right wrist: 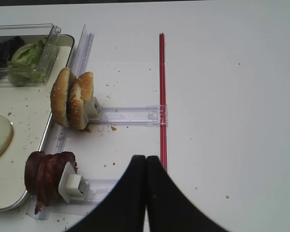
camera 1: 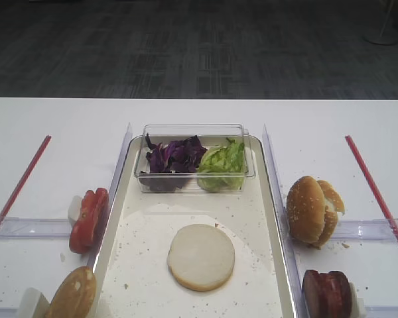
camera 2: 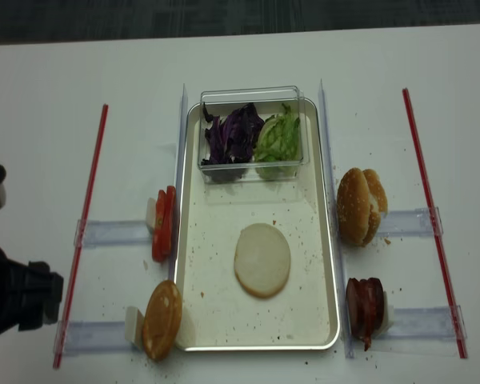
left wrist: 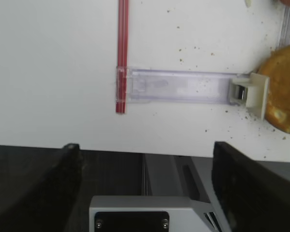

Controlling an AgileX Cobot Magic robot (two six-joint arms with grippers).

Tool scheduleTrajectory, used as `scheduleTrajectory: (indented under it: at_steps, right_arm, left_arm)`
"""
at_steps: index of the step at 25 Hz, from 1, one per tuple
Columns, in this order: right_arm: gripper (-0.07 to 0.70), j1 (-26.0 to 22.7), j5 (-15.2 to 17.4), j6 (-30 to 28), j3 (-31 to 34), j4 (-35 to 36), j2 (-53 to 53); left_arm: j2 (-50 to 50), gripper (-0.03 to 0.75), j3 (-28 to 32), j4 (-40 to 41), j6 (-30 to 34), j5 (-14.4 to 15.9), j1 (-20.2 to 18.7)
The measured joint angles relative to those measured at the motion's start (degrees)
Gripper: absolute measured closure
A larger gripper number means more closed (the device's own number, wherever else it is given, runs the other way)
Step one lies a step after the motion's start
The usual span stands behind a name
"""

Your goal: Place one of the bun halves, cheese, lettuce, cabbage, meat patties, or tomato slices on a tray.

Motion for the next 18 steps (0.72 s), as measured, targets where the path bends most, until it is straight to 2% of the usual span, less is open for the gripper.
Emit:
scheduleTrajectory:
  at_steps: [4,11,18]
  right_arm:
    - [0.267,0.0,0.0,0.0,0.0,0.0,0.0]
    - [0.267,0.0,0.0,0.0,0.0,0.0,0.0]
    - [0.267,0.0,0.0,0.0,0.0,0.0,0.0]
  left_arm:
    - [-8.8,0.203,4.0,0.0,-0.4,0.3,0.0]
    - [-25.0,0.203,7.6,-0.1,-0.6,1.0,0.0]
    - [-36.2,0.205,8.0,-0.3,-0.7,1.9,0.0]
